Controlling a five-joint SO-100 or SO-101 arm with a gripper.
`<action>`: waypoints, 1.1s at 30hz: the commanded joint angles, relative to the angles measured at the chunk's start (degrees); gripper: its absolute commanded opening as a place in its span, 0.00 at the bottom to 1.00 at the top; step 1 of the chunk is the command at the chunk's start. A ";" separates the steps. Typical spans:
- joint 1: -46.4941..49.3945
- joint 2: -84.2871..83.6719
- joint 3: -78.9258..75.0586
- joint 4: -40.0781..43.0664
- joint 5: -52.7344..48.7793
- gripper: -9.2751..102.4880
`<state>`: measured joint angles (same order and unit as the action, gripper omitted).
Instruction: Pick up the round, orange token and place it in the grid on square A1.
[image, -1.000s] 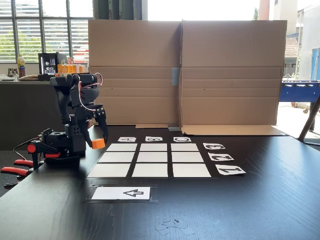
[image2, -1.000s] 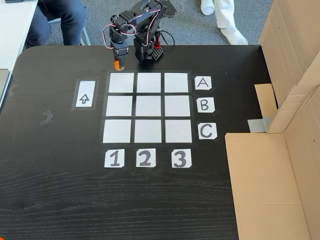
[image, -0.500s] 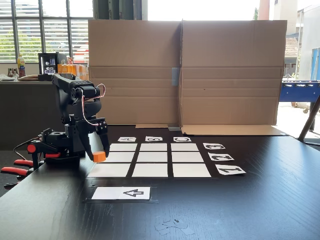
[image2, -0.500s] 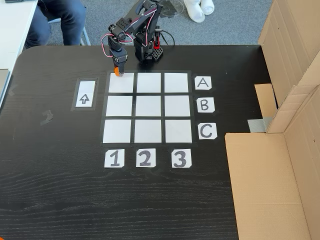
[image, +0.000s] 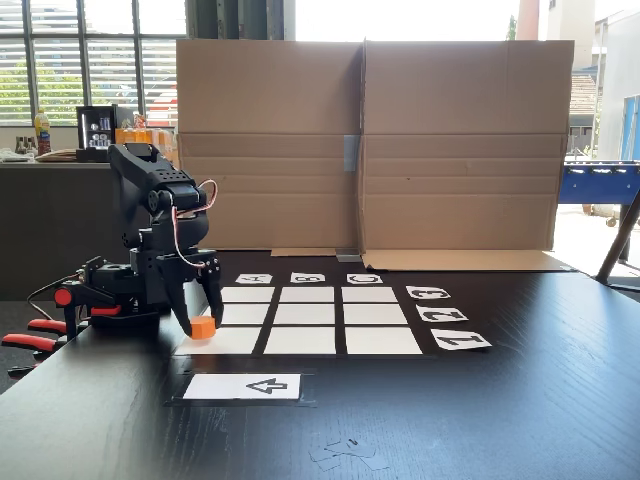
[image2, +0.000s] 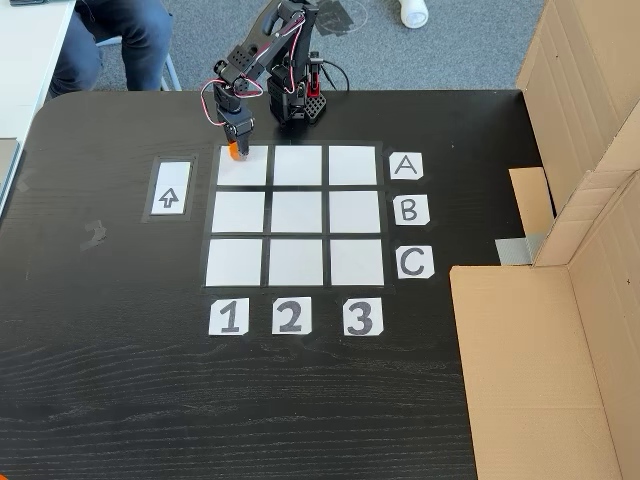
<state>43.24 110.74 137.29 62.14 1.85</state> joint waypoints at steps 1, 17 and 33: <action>-0.97 -1.58 -2.29 -1.49 -0.70 0.17; -4.83 -4.48 -3.52 -2.72 -0.70 0.17; -6.77 -3.34 -0.79 -3.25 -0.62 0.18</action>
<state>36.83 106.88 136.14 59.33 1.05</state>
